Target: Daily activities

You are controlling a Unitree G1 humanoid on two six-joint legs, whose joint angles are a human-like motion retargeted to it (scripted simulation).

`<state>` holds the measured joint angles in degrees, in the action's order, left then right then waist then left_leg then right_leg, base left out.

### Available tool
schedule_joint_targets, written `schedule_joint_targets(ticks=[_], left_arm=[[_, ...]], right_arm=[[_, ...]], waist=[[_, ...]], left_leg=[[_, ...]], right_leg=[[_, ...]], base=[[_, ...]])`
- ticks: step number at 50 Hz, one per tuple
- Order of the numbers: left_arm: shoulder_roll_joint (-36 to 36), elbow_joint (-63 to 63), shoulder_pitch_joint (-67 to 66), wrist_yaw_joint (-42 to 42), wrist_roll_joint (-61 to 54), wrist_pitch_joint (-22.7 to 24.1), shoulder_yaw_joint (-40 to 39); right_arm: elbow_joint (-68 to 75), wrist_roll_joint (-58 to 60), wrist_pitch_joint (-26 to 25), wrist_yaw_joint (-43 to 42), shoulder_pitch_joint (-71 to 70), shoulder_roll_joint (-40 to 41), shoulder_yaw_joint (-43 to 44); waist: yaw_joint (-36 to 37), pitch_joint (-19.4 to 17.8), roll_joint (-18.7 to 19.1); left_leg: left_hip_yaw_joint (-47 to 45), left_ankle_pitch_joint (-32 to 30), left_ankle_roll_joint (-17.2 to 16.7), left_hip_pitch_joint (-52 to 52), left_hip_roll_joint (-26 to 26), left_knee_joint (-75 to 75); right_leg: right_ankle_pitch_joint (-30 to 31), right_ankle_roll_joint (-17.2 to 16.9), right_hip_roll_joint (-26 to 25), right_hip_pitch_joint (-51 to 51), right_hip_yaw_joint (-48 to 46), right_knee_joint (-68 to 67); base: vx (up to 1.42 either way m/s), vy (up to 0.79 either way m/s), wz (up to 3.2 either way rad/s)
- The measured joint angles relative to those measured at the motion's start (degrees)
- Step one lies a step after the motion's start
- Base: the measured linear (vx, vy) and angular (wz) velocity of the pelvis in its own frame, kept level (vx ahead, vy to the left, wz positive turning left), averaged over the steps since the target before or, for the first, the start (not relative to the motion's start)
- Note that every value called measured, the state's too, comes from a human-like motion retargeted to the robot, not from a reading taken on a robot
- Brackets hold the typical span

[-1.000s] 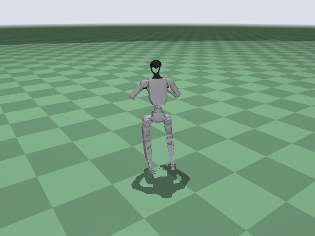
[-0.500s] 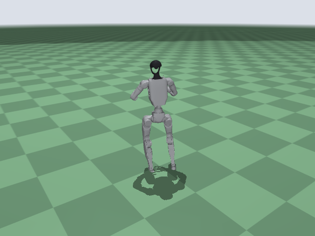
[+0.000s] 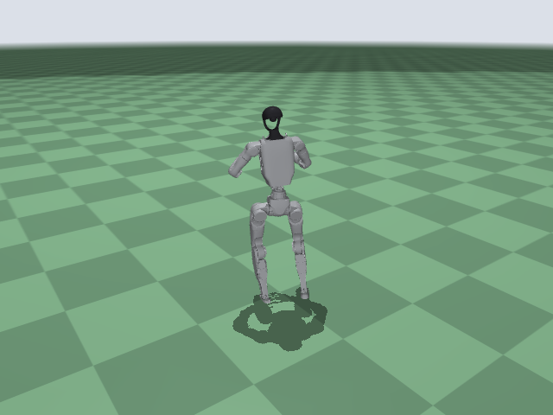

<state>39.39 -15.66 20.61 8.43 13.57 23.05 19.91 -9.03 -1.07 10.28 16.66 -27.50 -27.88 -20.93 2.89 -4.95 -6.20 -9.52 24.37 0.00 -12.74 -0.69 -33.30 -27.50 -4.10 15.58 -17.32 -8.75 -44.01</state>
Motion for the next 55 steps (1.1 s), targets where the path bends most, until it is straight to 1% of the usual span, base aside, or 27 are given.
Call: schedule_joint_targets(ticks=[3,5,8,10,12,15,20,25,30,42,55], left_arm=[[0.2,-0.6,-0.6,0.2,0.6,0.1,0.2],[1.2,-1.1,0.1,0.4,0.8,-0.1,0.0],[1.6,-1.8,-0.6,0.5,1.3,0.1,0.2],[2.5,-2.2,0.0,0.6,1.4,0.0,0.1],[2.8,-2.6,-0.5,0.7,1.7,0.1,0.2],[4.0,-3.1,-0.1,1.1,1.8,0.3,0.2],[5.1,-3.9,-0.8,1.2,2.1,0.8,0.4],[7.0,-4.6,-0.4,1.3,2.4,1.4,0.4],[7.8,-5.3,-1.2,0.6,3.1,1.8,0.7],[10.2,-5.7,-3.1,-1.5,5.1,2.0,-1.0],[12.6,-5.6,-7.6,-0.7,5.4,1.5,-3.5]], right_arm=[[-0.7,0.4,0.1,0.2,0.7,-0.3,-0.4],[-1.2,0.4,-0.1,0.4,0.1,-0.6,-0.1],[-1.9,1.0,-0.1,0.4,1.0,-0.8,0.0],[-2.4,1.2,-0.2,0.2,0.6,-1.0,0.5],[-2.8,1.7,-0.1,-0.1,1.3,-1.0,0.6],[-3.5,2.2,0.0,-0.9,1.2,-1.1,1.4],[-4.3,3.1,0.5,-2.1,2.2,-1.1,1.9],[-4.9,3.7,0.8,-3.3,1.6,-1.2,2.2],[-5.3,4.1,1.3,-4.0,1.8,-1.3,1.7],[-5.1,4.6,1.0,-3.2,-1.7,-1.4,-0.3],[-4.3,6.3,0.3,-2.1,-4.5,0.1,-3.1]], waist=[[-0.1,-0.8,-0.4],[0.0,-0.6,0.0],[-0.2,-1.3,-0.3],[-0.1,-1.1,0.0],[-0.1,-1.6,-0.2],[0.0,-1.5,0.0],[-0.1,-2.2,-0.2],[-0.2,-2.1,-0.1],[-0.3,-2.9,-0.1],[-0.8,-3.5,0.1],[-1.2,-4.0,0.3]], left_leg=[[-0.1,1.0,0.1,-0.7,-0.1,-3.1],[0.0,0.3,0.0,-0.1,0.3,-0.7],[-0.1,1.4,0.0,-0.8,0.3,-3.9],[0.0,0.7,-0.1,-0.2,0.8,-1.6],[-0.1,1.3,0.0,-0.7,0.8,-3.8],[-0.1,0.9,-0.1,-0.3,1.1,-2.2],[-0.4,1.6,0.1,-0.7,1.4,-4.6],[-0.5,1.0,0.0,-0.4,1.7,-3.0],[-0.9,1.5,0.1,-0.8,1.9,-5.2],[-2.1,0.7,0.5,0.3,2.1,-3.3],[-3.6,0.4,1.3,1.4,2.3,-3.8]], right_leg=[[-1.1,-0.2,0.9,-0.5,0.3,-2.7],[-0.3,0.0,-0.2,0.2,-0.2,0.0],[-1.4,-0.2,0.5,-0.3,0.1,-2.6],[-0.5,0.0,-0.5,0.4,-0.3,0.1],[-1.2,-0.2,0.0,0.0,-0.1,-1.7],[-0.7,-0.1,-0.8,0.5,-0.4,0.2],[-1.4,-0.2,-0.5,0.1,-0.1,-1.6],[-0.8,-0.1,-1.3,0.4,-0.2,0.3],[-1.3,-0.4,-0.9,-0.1,0.3,-1.6],[-0.9,-1.0,-1.5,-0.4,1.1,-0.2],[-1.2,-1.9,-1.9,-0.6,2.7,-0.3]], base=[[0.0,0.0,0.0],[0.0,0.0,0.0],[0.0,0.0,0.0],[0.0,0.0,0.0],[0.0,0.0,0.0],[0.0,0.0,0.0],[0.0,0.0,0.0],[0.0,0.0,0.0],[0.0,0.0,0.0],[0.0,0.0,0.0],[0.0,-0.01,-0.19]])
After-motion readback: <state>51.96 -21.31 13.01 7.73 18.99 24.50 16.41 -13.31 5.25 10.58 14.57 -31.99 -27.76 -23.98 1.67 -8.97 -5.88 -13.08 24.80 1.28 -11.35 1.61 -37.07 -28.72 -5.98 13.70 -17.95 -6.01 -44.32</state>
